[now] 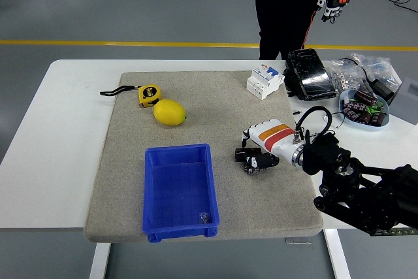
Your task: Pick up the battery,place it into the box
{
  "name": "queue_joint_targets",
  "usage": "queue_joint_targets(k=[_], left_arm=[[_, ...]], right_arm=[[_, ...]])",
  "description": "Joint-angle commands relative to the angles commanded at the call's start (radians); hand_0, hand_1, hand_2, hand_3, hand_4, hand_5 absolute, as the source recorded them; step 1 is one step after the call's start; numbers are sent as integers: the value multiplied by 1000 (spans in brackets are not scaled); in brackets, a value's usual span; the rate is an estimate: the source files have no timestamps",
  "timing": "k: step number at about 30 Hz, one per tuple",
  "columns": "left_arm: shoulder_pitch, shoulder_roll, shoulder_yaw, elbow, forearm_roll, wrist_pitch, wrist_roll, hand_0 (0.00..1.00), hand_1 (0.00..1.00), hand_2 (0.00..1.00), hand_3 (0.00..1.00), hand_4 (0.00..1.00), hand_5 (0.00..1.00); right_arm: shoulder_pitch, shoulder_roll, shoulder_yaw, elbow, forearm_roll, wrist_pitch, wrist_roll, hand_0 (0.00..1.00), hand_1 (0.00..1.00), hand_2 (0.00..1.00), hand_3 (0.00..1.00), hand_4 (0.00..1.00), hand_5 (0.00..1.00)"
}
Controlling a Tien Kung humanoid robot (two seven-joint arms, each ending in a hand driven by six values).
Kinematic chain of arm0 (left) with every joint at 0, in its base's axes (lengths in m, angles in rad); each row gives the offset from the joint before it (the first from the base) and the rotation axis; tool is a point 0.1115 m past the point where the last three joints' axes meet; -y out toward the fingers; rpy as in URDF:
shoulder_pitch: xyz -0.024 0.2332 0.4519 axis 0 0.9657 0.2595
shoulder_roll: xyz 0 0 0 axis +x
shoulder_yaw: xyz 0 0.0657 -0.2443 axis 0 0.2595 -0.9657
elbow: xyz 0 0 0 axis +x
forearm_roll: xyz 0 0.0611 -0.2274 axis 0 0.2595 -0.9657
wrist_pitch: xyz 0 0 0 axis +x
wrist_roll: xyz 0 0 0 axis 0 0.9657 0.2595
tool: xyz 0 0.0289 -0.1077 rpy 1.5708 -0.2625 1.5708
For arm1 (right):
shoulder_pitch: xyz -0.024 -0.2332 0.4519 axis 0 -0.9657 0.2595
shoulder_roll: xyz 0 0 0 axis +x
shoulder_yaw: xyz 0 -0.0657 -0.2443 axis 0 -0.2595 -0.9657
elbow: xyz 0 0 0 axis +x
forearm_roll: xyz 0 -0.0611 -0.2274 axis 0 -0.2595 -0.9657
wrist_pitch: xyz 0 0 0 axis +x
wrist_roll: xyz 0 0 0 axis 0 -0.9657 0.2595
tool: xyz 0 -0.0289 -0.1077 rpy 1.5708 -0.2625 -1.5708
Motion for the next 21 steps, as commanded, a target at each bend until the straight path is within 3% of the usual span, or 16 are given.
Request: queue_joint_targets(k=[11,21], left_arm=[[1,5,1,2,-6,5,-1,647,644,647,581,628,581],[5,12,-7,5,2,5,2,645,644,647,581,628,580]], right_arm=[[20,-39,32,53,-35,18,-12,553,625,720,618,842,380],[43,-76,1,98,-67,53,-20,555,626,722,622,844,383]])
